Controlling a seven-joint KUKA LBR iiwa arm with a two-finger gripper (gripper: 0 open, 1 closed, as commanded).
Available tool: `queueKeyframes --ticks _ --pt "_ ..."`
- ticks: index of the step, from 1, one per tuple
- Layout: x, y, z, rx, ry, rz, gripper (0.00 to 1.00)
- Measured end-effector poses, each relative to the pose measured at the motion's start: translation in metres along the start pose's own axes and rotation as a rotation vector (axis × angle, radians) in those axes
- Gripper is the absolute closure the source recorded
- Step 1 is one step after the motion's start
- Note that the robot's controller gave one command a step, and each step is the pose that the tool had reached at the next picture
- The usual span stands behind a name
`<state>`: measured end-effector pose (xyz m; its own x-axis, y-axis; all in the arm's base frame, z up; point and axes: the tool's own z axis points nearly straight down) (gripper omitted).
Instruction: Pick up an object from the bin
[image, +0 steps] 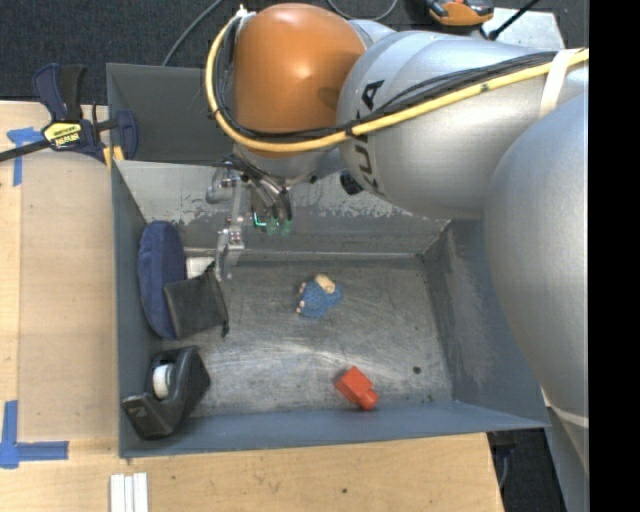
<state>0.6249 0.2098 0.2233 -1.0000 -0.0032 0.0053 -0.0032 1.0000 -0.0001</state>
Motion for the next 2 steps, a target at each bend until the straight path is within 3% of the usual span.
queueKeyframes --ticks 1,2 --pt "0.054 0.018 0.146 -0.011 -0.036 0.219 0.0" --pt "0.054 -0.009 0.12 -0.003 -0.011 0.294 0.0"
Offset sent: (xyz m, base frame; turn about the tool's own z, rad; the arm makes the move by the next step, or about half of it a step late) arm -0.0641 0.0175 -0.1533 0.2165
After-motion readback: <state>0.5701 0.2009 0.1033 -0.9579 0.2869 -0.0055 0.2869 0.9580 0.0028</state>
